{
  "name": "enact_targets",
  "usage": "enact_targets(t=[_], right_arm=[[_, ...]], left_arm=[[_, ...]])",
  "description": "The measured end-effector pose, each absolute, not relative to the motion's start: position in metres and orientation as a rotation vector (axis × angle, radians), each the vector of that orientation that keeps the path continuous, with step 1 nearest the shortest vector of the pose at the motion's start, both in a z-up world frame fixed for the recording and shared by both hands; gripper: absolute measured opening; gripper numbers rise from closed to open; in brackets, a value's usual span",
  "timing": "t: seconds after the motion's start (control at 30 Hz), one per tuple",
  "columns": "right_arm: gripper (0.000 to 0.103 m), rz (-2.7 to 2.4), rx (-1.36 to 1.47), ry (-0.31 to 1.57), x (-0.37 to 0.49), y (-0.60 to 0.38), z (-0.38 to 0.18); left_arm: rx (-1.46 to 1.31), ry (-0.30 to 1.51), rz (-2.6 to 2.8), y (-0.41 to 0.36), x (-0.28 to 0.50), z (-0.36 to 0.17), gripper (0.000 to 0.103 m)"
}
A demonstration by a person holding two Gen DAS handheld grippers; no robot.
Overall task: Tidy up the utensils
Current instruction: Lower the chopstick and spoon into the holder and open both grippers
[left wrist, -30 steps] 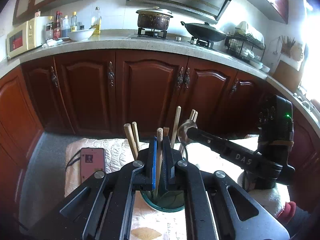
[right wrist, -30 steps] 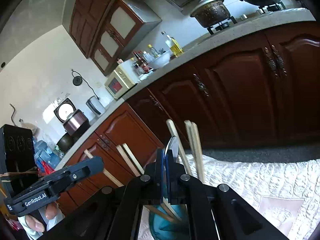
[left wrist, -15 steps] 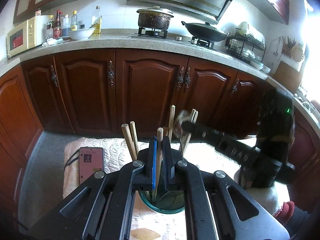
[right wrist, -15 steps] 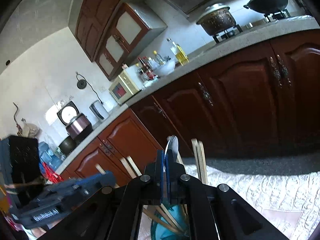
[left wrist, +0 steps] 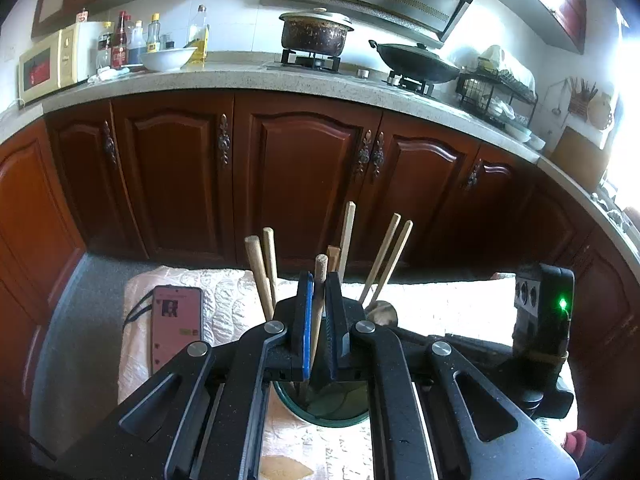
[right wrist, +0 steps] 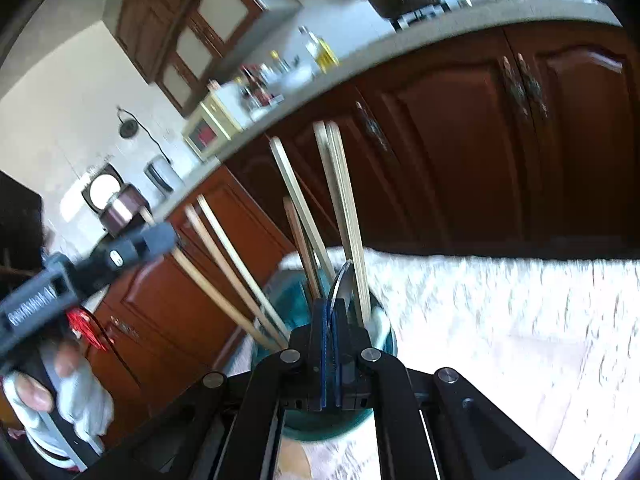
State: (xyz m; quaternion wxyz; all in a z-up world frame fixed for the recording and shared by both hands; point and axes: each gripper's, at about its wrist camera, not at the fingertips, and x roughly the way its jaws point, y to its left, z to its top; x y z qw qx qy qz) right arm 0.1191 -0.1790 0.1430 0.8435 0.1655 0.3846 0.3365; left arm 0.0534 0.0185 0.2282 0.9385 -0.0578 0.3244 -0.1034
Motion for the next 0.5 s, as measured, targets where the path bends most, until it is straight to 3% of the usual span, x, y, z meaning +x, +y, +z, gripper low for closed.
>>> enact_targets(t=[0.07, 0.13, 0.2, 0.27, 0.4, 0.5], right_arm=[[0.002, 0.711, 0.367, 0.827, 0.119, -0.181, 0.142], [0.003, 0.686, 0.367, 0.833, 0.119, -0.185, 0.144], [0.011, 0.679, 0.368, 0.828, 0.116, -0.19, 0.147], [0.03, 0.672, 0.368, 0.816, 0.112, -0.194, 0.152], [0.03, 0.647, 0.359, 0.805, 0.103, -0.2, 0.16], [0.03, 0.607, 0.32, 0.791, 0.091, -0.201, 0.166]], left_arm=[[-0.109, 0.661, -0.197, 0.019, 0.052, 0.227, 0.007], [-0.096, 0.657, -0.185, 0.019, 0.049, 0.227, 0.022], [-0.109, 0.65, -0.188, 0.021, 0.045, 0.229, 0.047], [-0.109, 0.632, -0.185, 0.022, 0.038, 0.232, 0.05], [-0.1, 0.624, -0.18, 0.021, 0.026, 0.234, 0.06], [-0.073, 0.618, -0.155, 0.019, 0.013, 0.232, 0.061]])
